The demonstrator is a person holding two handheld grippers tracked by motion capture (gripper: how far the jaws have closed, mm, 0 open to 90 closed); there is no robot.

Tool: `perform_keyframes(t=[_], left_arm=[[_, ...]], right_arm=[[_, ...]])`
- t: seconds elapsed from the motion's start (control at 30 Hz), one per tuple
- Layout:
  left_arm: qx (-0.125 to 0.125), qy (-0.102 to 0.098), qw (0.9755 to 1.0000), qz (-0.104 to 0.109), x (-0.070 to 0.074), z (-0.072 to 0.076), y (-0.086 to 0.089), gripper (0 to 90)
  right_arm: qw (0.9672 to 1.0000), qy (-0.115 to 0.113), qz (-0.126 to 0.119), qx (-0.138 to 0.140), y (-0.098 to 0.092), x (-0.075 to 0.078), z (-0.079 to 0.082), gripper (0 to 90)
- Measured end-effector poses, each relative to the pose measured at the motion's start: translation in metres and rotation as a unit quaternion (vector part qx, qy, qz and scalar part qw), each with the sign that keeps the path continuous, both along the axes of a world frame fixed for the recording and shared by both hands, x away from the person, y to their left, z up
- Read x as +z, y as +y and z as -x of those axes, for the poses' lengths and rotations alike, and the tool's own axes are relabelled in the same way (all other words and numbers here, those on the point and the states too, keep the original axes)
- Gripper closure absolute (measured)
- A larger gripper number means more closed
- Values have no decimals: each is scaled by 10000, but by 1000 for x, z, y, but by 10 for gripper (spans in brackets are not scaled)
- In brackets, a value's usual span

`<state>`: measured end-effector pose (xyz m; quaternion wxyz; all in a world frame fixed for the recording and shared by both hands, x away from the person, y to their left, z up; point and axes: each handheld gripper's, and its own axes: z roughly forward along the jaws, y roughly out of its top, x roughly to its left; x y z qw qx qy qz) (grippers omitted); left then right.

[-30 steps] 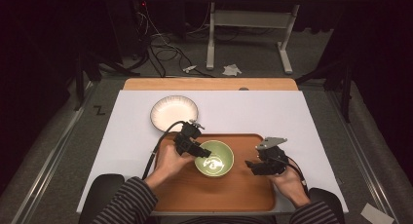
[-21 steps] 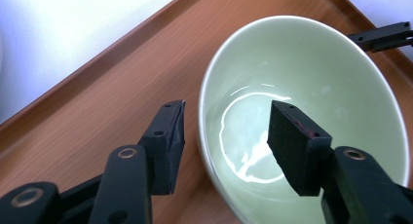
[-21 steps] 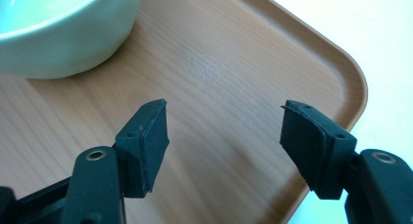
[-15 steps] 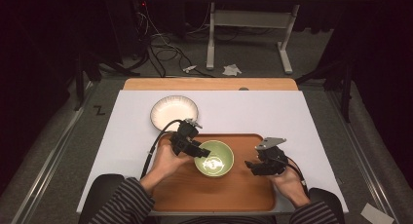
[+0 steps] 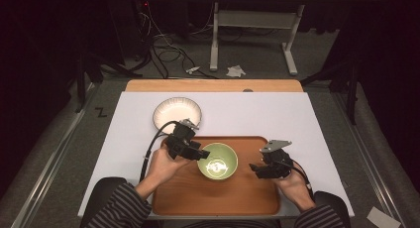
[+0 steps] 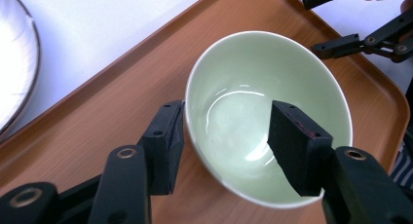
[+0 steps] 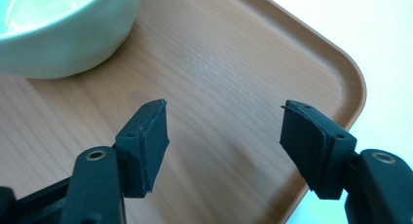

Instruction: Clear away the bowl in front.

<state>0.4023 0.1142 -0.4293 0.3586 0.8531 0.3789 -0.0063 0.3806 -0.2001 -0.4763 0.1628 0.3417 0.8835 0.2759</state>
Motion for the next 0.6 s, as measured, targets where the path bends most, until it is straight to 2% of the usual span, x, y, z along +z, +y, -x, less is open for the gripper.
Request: perform_keyframes(t=[0.6], left_arm=[[344,4,9993,118,6,13,34,475]], right_arm=[[10000,53,-41,-3,0,0,0,356]])
